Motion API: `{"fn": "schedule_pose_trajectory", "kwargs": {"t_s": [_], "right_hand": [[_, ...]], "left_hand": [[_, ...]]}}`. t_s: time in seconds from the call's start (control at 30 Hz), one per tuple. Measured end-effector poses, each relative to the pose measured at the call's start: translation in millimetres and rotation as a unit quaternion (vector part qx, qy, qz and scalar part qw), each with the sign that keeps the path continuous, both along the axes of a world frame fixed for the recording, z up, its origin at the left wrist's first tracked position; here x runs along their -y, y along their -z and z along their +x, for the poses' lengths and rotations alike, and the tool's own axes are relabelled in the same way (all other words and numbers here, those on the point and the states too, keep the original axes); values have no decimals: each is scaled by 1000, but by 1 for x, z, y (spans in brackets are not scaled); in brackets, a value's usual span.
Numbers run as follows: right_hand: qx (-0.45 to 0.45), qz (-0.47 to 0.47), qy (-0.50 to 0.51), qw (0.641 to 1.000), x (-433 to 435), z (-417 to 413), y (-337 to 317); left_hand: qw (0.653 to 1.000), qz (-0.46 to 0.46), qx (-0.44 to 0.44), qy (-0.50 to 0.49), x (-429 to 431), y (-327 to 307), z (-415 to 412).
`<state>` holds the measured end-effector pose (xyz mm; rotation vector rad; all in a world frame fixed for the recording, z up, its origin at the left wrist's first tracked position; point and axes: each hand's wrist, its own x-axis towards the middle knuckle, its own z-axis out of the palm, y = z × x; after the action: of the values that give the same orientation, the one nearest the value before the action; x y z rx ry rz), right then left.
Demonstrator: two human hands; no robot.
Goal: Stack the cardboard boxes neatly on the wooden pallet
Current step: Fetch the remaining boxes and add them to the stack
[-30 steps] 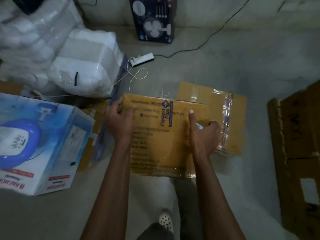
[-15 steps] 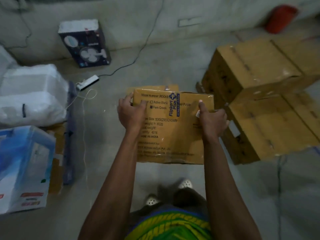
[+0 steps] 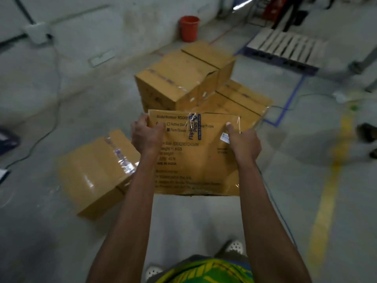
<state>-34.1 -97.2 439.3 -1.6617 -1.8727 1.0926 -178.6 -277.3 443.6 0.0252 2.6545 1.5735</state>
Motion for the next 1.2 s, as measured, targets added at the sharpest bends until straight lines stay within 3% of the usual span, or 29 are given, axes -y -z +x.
{"fn": "schedule_pose_trajectory", "kwargs": {"t_s": [0.3,0.47,0.63,0.8,0.97,1.2], "right_hand": [[3,94,36,995,-205,84,-15],[29,148,28,988,-299,98,-33],[81,183,50,978,-386,92,-29],[109,159,54,980,-489,72,-15],[113,142,54,982,-607,34,-14],[99,205,74,971,-764,-26,-20]], "left_hand": [[999,-44,-23,17,-212,-1,84],[1000,0,30,-7,-303,-4,100],[998,22,58,13,-400,6,88],[997,14,59,55,-516,20,56],[994,7,72,86,-639,17,10],[994,23,60,85,-790,-19,-44]]}}
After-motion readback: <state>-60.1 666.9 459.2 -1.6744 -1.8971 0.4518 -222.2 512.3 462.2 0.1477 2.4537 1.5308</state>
